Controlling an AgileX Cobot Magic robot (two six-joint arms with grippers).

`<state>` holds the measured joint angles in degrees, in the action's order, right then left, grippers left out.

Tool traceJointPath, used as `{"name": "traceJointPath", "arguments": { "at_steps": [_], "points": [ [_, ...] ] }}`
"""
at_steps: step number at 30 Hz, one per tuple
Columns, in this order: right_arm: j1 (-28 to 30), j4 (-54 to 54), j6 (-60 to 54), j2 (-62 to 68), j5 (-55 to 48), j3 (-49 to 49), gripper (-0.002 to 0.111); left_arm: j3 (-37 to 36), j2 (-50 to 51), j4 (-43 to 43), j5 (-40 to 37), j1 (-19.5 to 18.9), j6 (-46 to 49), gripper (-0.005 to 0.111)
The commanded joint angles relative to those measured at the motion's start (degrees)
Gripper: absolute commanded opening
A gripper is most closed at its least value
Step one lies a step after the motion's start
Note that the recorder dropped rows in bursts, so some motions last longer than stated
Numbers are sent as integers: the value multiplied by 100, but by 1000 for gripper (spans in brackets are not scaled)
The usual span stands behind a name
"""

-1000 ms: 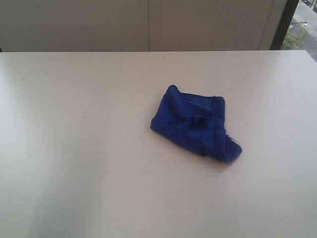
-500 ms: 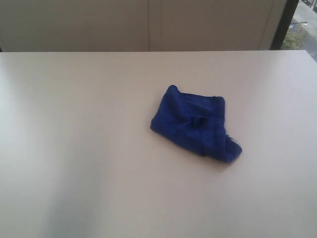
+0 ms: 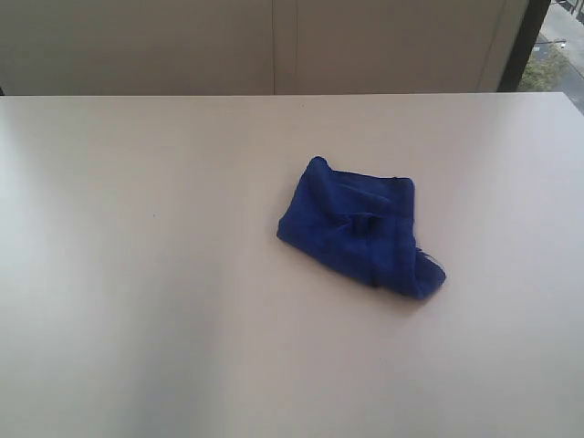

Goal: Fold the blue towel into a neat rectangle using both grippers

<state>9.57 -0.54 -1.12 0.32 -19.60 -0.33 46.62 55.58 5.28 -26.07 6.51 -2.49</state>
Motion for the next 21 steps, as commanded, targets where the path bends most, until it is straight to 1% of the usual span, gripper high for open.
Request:
{"name": "traceJointPath", "arguments": {
  "at_steps": [1, 4, 7, 9, 15, 21],
  "points": [
    [12, -39, 4, -32, 43, 33, 0, 13, 773, 187, 84, 845, -20, 0],
    [12, -39, 4, -32, 43, 33, 0, 13, 1358, 187, 581, 1565, -202, 0],
    [12, -39, 4, -32, 43, 33, 0, 149, 2057, 187, 1063, 2123, -357, 0],
    [12, -39, 4, -32, 43, 33, 0, 407, 2505, 187, 1139, 2403, -401, 0],
    [12, -39, 4, -32, 43, 33, 0, 1609, 3842, 73, 1034, 3096, -401, 0],
    [12, -39, 4, -32, 43, 33, 0, 3321, 4994, -332, 407, 3617, -401, 0]
  ]
}}
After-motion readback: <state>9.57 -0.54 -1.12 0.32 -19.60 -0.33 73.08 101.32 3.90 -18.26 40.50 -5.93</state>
